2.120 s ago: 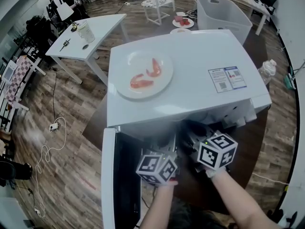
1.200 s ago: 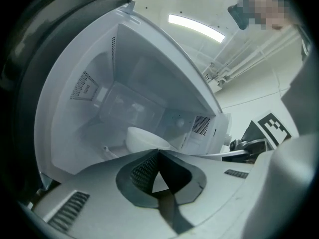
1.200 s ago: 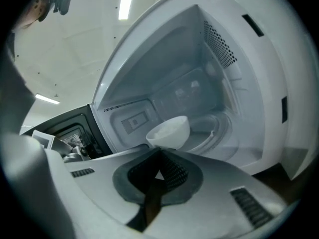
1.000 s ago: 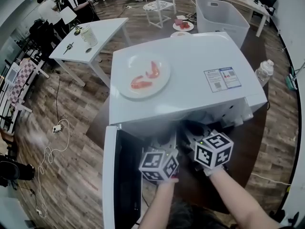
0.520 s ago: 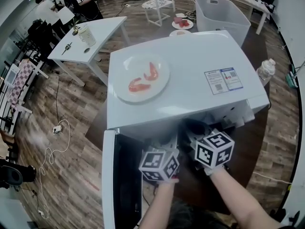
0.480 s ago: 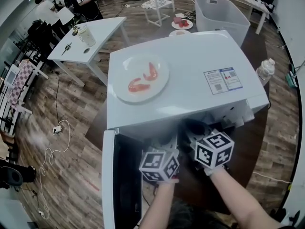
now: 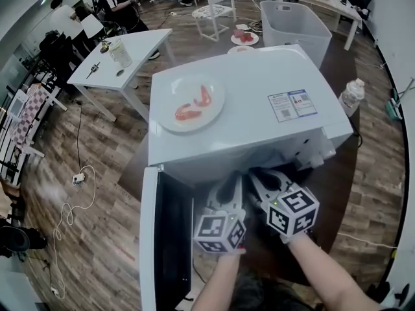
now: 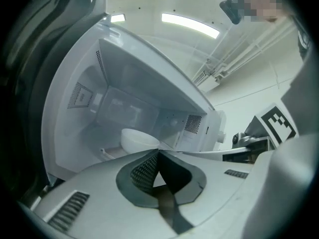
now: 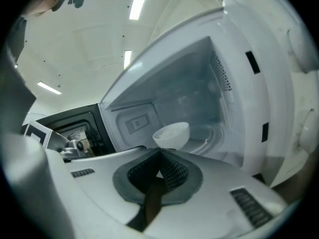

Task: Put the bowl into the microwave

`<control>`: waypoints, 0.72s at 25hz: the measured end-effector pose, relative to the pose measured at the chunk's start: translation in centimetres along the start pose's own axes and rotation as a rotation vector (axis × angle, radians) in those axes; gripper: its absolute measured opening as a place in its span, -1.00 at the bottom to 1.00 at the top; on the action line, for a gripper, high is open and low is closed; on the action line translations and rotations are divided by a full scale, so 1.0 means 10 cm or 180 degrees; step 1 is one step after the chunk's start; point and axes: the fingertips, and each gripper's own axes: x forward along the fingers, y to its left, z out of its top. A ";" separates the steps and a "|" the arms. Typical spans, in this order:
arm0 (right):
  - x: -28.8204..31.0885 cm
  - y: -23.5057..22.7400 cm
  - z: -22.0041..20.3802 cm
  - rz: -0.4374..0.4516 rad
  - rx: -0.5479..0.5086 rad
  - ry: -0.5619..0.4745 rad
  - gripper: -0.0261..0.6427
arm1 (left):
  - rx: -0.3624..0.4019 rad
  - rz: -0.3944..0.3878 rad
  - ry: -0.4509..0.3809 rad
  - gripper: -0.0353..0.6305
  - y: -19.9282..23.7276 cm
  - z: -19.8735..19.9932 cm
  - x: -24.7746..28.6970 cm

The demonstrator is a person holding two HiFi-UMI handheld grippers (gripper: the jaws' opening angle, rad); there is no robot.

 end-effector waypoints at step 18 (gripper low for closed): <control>-0.90 0.50 -0.05 0.0149 -0.0219 -0.0023 -0.92 | 0.0266 -0.0127 0.0058 -0.86 -0.63 -0.04 -0.77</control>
